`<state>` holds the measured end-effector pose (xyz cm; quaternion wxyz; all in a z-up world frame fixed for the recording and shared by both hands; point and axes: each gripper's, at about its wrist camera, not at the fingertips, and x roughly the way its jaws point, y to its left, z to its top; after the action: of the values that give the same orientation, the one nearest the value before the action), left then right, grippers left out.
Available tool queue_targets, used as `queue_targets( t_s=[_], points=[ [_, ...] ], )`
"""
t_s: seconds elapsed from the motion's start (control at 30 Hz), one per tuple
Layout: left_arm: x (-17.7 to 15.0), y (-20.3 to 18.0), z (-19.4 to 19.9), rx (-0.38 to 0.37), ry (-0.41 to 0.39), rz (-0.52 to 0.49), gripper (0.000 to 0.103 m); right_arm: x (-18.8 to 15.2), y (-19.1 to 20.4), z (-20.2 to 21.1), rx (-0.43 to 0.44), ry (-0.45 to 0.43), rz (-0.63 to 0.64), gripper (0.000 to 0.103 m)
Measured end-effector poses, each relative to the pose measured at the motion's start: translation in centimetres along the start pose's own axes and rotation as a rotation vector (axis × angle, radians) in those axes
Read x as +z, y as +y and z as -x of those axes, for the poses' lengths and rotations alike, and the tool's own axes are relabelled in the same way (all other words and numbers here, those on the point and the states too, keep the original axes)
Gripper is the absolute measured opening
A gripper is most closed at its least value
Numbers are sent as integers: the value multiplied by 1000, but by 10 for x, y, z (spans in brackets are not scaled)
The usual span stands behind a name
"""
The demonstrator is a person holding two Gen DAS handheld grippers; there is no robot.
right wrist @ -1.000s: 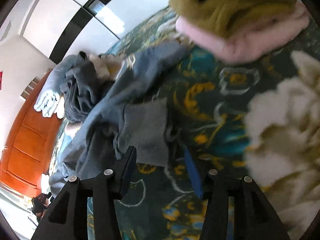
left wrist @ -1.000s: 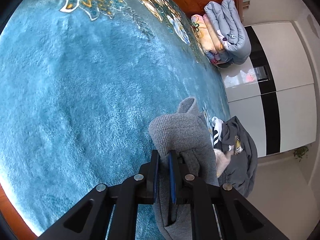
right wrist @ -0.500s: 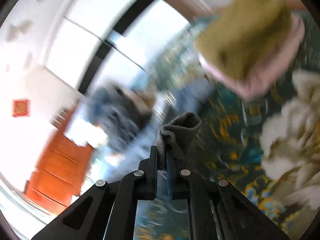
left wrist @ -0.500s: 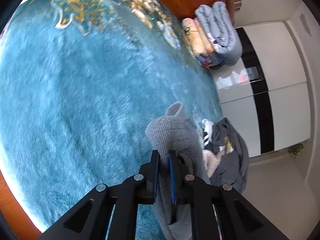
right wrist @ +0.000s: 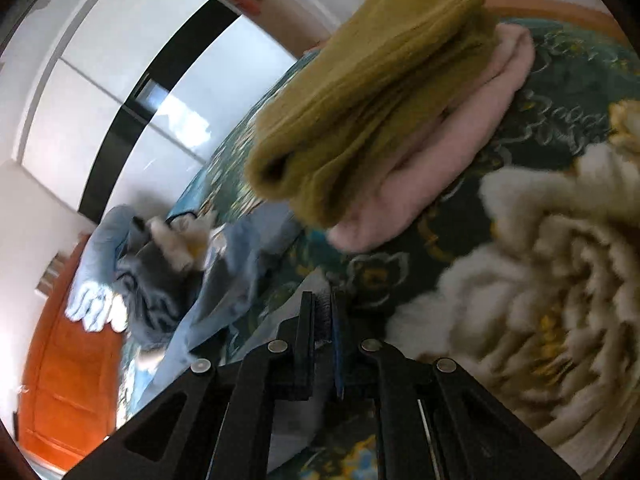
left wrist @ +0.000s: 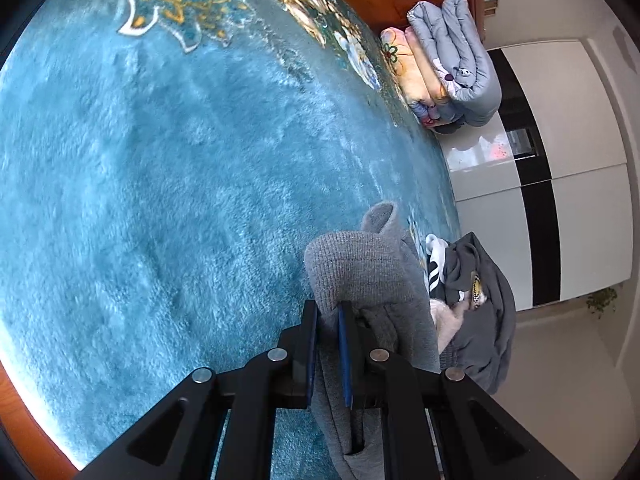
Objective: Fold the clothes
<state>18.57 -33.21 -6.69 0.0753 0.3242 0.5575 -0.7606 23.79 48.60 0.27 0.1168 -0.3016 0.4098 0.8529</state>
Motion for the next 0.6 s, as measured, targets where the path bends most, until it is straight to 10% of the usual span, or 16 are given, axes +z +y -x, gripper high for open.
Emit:
queue_targets(
  t_s=[0.47,0.6],
  points=[
    [-5,-4,11,15,12,-29,12,-8,-27,13,82,35,-20,4],
    [-9,4,18,46,22,-44,29,-28,-30,6,70,108,-9,12]
  ],
)
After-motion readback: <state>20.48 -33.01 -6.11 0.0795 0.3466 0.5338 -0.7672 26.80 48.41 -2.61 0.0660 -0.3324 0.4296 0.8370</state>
